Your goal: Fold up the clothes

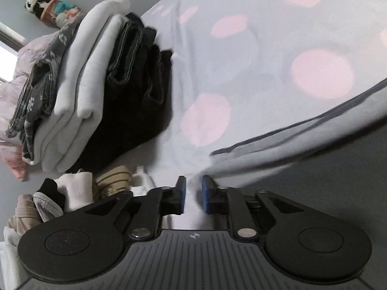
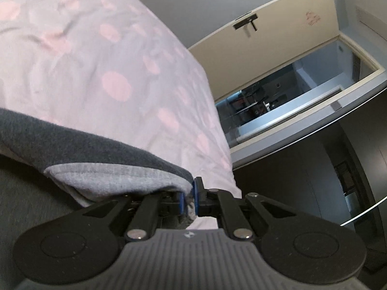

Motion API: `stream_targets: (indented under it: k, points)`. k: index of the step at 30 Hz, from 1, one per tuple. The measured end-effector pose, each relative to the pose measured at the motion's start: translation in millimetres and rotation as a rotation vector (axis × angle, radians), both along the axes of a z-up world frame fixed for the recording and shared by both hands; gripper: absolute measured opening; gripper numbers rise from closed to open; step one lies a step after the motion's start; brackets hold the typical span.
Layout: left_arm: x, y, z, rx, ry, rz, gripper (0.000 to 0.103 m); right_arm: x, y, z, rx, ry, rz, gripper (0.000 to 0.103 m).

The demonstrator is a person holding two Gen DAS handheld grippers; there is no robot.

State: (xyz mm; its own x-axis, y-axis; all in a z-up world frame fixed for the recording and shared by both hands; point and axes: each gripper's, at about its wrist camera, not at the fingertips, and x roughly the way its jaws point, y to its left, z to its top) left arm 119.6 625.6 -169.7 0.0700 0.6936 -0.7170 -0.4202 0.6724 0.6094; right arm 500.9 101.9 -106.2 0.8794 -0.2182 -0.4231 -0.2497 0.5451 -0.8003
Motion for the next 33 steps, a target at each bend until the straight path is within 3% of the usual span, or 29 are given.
stream_targets:
  k: [2,3,7,13,16,20,25,31,33]
  points:
    - [-3.9,5.1,-2.5,0.026,-0.014,0.033,0.022,4.6,0.1,-2.7,0.007,0.011,-0.023,0.024]
    - [-9.6,7.9,0.6,0.010,-0.051,0.060,0.023,6.7,-2.3,-1.8,0.019,0.010,-0.039,0.035]
    - [-30.2,8.6,15.3,-0.009,-0.164,0.131,0.030,10.6,-18.4,12.9,0.107,-0.002,-0.100,0.047]
    - [-54.9,-32.3,34.7,-0.051,-0.243,0.082,0.033,-26.2,-29.6,38.2,0.257,-0.001,-0.097,0.048]
    - [-74.9,-62.3,40.3,-0.086,-0.278,0.038,0.042,-62.9,-28.8,45.1,0.350,0.062,-0.050,0.049]
    - [-103.5,-88.7,41.2,-0.137,-0.312,0.032,0.047,-124.2,-27.3,40.5,0.394,0.162,0.020,0.050]
    - [-147.4,-103.4,34.7,-0.232,-0.451,0.131,0.063,-190.1,-24.4,40.8,0.502,0.317,0.041,0.050]
    - [-172.4,-79.4,21.2,-0.365,-0.700,0.320,0.070,-242.0,11.9,52.1,0.759,0.470,0.081,0.052]
    - [-172.4,-72.1,13.8,-0.397,-0.742,0.362,0.070,-262.2,30.1,50.1,0.835,0.491,0.115,0.055]
